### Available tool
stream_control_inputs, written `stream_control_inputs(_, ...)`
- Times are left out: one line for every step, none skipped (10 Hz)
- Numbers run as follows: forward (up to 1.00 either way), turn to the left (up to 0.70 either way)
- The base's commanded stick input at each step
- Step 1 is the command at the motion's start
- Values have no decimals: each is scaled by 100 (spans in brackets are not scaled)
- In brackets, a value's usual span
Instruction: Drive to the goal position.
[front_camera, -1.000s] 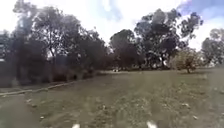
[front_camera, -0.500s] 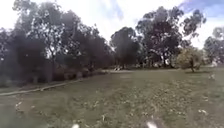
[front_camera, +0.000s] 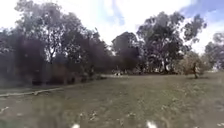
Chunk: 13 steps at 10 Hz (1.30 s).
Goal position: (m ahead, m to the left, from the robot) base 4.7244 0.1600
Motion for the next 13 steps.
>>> stream_control_inputs(70,0)
stream_control_inputs(70,0)
stream_control_inputs(70,0)
stream_control_inputs(70,0)
stream_control_inputs(70,0)
stream_control_inputs(70,0)
stream_control_inputs(70,0)
stream_control_inputs(70,0)
stream_control_inputs(70,0)
stream_control_inputs(70,0)
stream_control_inputs(70,0)
stream_control_inputs(70,0)
stream_control_inputs(70,0)
